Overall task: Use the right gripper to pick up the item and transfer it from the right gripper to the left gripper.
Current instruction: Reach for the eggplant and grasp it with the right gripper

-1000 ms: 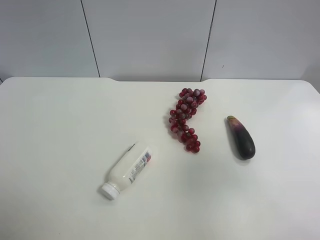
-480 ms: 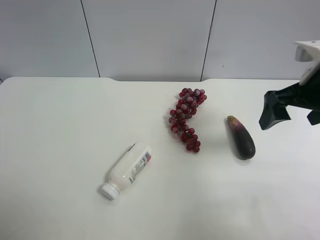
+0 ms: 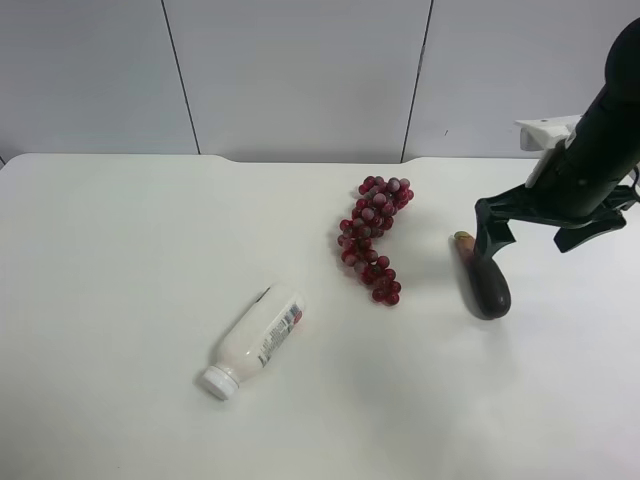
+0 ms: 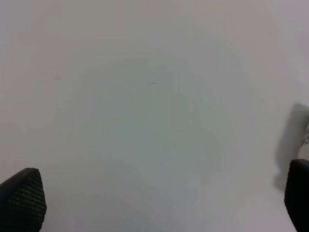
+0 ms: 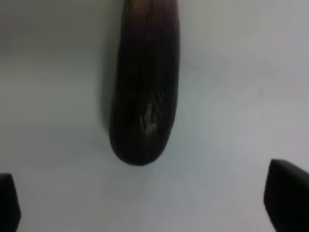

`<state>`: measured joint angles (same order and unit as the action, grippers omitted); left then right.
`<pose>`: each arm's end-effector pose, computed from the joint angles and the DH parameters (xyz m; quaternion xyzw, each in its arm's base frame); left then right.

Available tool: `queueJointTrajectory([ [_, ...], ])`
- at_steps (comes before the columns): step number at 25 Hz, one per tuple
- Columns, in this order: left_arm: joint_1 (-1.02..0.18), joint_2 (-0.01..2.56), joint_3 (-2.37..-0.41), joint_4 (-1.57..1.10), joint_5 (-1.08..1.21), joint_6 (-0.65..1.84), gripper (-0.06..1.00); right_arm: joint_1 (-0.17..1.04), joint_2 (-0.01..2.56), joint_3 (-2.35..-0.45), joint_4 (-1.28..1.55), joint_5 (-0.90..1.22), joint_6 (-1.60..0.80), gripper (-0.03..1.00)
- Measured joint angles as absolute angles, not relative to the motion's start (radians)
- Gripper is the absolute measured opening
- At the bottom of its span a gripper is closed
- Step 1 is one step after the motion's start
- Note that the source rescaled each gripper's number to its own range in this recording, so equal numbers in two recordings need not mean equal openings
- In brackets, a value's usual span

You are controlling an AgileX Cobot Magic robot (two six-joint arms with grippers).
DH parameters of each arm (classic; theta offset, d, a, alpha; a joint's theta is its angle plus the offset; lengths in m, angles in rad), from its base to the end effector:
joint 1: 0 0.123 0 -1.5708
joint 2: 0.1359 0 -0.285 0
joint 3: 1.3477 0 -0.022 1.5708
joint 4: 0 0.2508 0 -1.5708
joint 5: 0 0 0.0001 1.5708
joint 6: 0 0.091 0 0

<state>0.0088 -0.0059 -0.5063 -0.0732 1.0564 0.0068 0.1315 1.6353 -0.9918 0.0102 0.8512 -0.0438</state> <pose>-0.0064 -0.0059 0.2795 0.0007 0.8483 -0.0324 0.5285 0.2934 0.0395 0.1987 -0.0842 0.9931 0.0077 0.0813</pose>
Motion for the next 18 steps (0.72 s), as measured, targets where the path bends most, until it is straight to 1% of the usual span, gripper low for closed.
queueJointTrajectory([
  [11, 0.009, -0.006, -0.506, -0.073, 1.056, 0.007, 1.0, 0.132, 1.829, -0.993, 0.01, 0.776, -0.052, 1.0],
  [18, 0.009, -0.006, -0.506, -0.073, 1.056, 0.007, 1.0, 0.132, 1.907, -0.993, 0.01, 0.751, -0.069, 1.0],
])
